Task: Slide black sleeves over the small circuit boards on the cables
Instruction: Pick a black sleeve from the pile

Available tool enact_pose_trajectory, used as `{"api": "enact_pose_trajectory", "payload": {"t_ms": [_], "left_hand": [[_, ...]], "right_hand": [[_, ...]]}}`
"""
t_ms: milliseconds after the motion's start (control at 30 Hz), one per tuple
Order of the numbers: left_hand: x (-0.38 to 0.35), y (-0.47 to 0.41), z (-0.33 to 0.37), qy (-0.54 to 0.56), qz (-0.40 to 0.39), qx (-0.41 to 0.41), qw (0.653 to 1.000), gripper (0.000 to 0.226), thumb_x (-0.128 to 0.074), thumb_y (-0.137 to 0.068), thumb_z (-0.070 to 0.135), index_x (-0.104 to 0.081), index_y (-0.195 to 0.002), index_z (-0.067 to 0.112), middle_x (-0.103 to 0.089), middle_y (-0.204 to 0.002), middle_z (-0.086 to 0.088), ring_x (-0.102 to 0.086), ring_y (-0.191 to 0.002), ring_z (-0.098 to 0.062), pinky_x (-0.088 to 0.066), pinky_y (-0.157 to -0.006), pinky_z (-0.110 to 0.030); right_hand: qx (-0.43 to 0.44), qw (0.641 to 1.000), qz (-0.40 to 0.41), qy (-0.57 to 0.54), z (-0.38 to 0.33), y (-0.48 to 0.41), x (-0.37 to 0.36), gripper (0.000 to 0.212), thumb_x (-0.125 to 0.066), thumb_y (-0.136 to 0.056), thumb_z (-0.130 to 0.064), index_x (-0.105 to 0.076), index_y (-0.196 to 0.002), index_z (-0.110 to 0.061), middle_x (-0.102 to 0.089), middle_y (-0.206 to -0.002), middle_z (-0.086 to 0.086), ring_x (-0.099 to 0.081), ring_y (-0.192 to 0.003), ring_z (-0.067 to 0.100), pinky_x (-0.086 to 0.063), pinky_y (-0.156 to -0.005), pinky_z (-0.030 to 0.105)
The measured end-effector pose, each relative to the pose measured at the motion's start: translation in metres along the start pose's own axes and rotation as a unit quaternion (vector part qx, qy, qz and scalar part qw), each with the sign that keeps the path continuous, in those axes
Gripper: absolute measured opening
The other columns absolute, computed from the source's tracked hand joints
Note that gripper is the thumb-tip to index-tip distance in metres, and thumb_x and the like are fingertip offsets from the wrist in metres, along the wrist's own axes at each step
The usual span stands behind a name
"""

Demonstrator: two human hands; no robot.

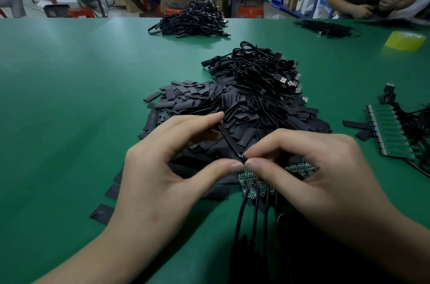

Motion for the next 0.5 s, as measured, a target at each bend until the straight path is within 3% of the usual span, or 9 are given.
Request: {"api": "enact_pose_trajectory", "payload": {"t_ms": [167,300,433,500], "left_hand": [[0.000,-0.002,0.005,-0.013,-0.011,-0.021,1.000,0.054,-0.080,-0.074,0.048,-0.069,-0.122,0.026,-0.068,-0.116,0.014,-0.066,-0.114,-0.014,-0.049,-0.097,-0.024],[-0.004,0.000,0.008,-0.008,-0.026,-0.027,0.999,0.049,-0.080,-0.076,0.038,-0.068,-0.121,0.022,-0.067,-0.118,0.011,-0.064,-0.116,-0.016,-0.049,-0.098,-0.025],[-0.006,0.000,0.015,-0.020,-0.032,-0.045,0.998,0.046,-0.078,-0.076,0.033,-0.069,-0.119,0.020,-0.067,-0.117,0.010,-0.064,-0.116,-0.014,-0.046,-0.098,-0.020],[-0.006,0.000,0.016,-0.022,-0.034,-0.045,0.998,0.047,-0.081,-0.075,0.029,-0.069,-0.119,0.019,-0.068,-0.116,0.009,-0.064,-0.116,-0.014,-0.046,-0.098,-0.020]], "right_hand": [[-0.001,1.000,-0.021,-0.003,0.001,0.001,-0.003,0.007,-0.069,-0.093,-0.021,-0.074,-0.091,-0.025,-0.070,-0.081,-0.016,-0.068,-0.077,0.005,-0.050,-0.065,0.023],[0.000,1.000,-0.006,-0.002,0.005,0.001,-0.001,0.007,-0.066,-0.094,-0.030,-0.072,-0.092,-0.029,-0.068,-0.080,-0.016,-0.067,-0.076,0.007,-0.048,-0.065,0.018],[-0.003,0.999,-0.017,0.035,0.013,0.001,-0.007,0.011,-0.062,-0.095,-0.041,-0.070,-0.100,-0.035,-0.066,-0.089,-0.018,-0.066,-0.083,0.005,-0.051,-0.071,0.025],[0.022,0.998,-0.016,0.060,0.008,0.001,-0.004,0.012,-0.063,-0.097,-0.037,-0.072,-0.101,-0.031,-0.065,-0.087,-0.019,-0.065,-0.082,0.005,-0.051,-0.070,0.026]]}}
Point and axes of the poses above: each hand's wrist, its own y-axis away from the middle knuckle, its own x-axis out of the back of the hand, z = x × y, the point moved 8 cm from there along -y, towards the middle knuckle
